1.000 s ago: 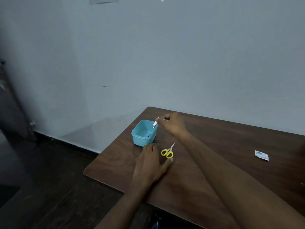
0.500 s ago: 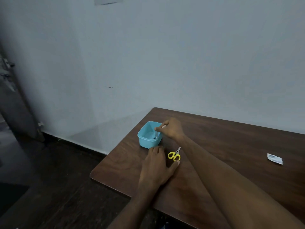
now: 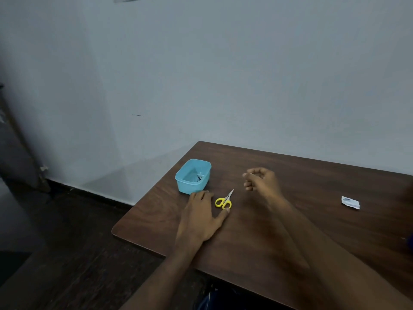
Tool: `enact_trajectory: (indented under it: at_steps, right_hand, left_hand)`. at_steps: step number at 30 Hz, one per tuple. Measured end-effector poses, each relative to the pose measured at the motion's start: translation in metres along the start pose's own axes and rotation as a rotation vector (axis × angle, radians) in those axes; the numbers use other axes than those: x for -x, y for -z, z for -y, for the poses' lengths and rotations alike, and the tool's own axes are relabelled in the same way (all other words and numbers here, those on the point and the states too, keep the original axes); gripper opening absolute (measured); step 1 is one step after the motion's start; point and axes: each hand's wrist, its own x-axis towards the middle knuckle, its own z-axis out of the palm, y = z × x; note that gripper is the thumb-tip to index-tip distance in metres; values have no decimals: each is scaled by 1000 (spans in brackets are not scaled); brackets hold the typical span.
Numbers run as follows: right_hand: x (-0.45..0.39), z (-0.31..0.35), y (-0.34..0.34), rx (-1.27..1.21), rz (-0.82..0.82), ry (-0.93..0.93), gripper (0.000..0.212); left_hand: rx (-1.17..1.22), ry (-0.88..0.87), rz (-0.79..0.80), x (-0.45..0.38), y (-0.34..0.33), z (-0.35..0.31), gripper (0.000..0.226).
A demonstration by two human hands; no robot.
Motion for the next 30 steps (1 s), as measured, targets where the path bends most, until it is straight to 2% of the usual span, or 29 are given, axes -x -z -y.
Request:
enact_trajectory:
  at_steps: [6,10,14,18,23,27,30]
  right_hand:
    - [17,-12,71,159,-1,41,18]
    - [25,-23,111,149,-28,64,4]
    - [34,-38,138,49,-31,50,7]
    - [36,-42,153,-158,-94,9,4]
    - [34,-42,157,-164,-98,-28,7]
    - [35,-40,156,-165,-102,-14,6]
    - [37,-40,156,-154,-114,-7,8]
  left_hand:
    - [-29,-6,35,1,4,-3,72]
    - [-75,-21,45,1,6,-9,72]
    - [-100,-39,43,0,7,-12,68]
    - [-131,-34,56,-2,4,-14,62]
    - [-145,-17,-16,-11,-12,-30,40]
    - [-137,-32,-6,-23,-30,-62,43]
    - [-110,-68,61,-34,-49,-83,55]
